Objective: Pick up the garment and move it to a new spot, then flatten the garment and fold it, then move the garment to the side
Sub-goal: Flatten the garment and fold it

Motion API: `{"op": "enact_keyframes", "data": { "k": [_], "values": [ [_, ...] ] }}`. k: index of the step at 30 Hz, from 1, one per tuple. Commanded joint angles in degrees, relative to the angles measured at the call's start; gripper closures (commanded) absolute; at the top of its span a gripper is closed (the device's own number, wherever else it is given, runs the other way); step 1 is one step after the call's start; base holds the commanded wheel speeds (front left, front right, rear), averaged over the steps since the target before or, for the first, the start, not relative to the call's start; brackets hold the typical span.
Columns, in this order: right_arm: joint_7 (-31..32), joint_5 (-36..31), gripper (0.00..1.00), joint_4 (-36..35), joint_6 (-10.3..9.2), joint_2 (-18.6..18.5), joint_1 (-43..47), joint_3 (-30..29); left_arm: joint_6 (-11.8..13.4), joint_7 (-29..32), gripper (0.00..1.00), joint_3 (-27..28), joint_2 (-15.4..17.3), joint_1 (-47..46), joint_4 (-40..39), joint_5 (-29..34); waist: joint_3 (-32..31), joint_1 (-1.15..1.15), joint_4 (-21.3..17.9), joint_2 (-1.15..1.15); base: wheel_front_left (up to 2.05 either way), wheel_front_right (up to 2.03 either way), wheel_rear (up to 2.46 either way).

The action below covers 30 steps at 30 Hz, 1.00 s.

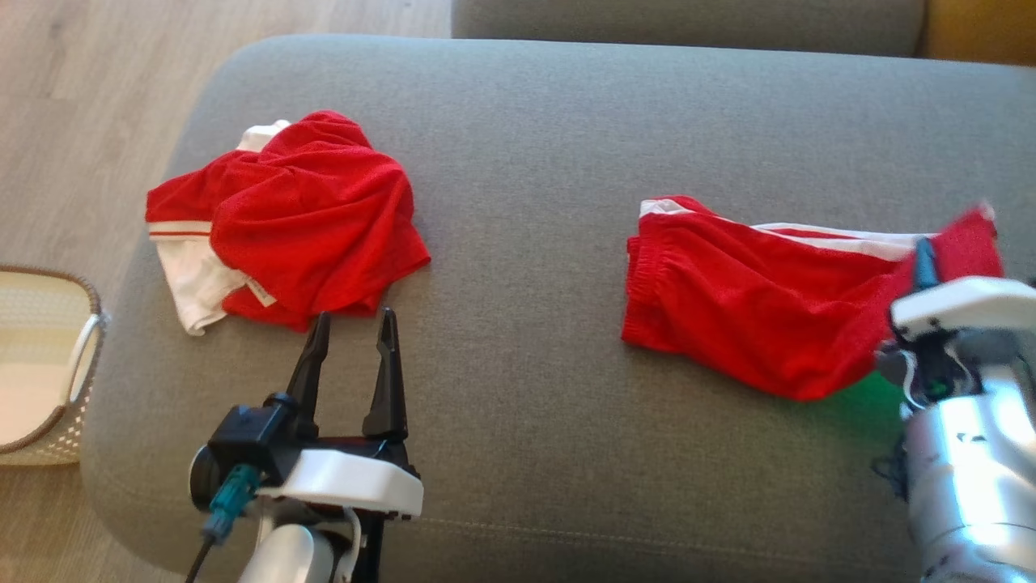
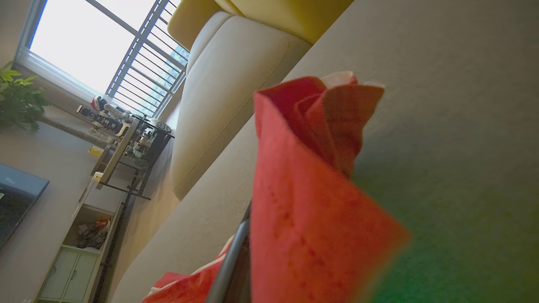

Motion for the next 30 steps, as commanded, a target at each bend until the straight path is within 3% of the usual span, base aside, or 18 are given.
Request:
{"op": "enact_keyframes", "data": {
  "k": [1,9,14,20,29,30],
  "values": [
    [0.16,2.03,1.00,-1.96,-0.01,0.69,-3.21,3.39,-0.39,-0.29,0.00,2.14,0.05,-1.47,-1.67,0.74,-0.20,0.00,0.40,0.00,0.00,0.00,0.00],
    [-1.08,24.91,1.00,-11.29,-0.01,0.72,5.25,29.69,-0.80,-0.29,0.00,3.19,0.05,-0.47,-1.11,0.92,-1.40,0.00,1.45,0.00,0.00,0.00,0.00],
    [-3.61,32.30,1.00,-16.56,-0.01,0.72,10.20,41.81,-0.91,-0.29,0.00,2.99,0.05,-0.18,-1.04,0.88,-1.48,0.00,2.01,0.00,0.00,0.00,0.00],
    [-6.62,36.89,1.00,-17.66,-0.01,0.73,11.26,49.02,-0.86,-0.29,0.00,2.93,0.05,-0.04,-0.93,0.95,-1.24,0.00,2.92,0.00,0.00,0.00,0.00],
    [-9.45,39.27,1.00,-14.14,-0.01,0.73,9.66,54.13,-0.75,-0.29,0.00,2.60,0.05,-0.02,-0.76,0.84,-0.82,0.00,4.37,0.00,0.00,0.00,0.00],
    [-9.64,39.28,0.69,-13.60,-0.01,0.73,9.42,54.27,-0.70,-0.29,0.00,2.59,0.05,-0.01,-0.78,0.81,-0.74,0.00,4.49,0.00,0.00,0.00,0.00]
  ]
}}
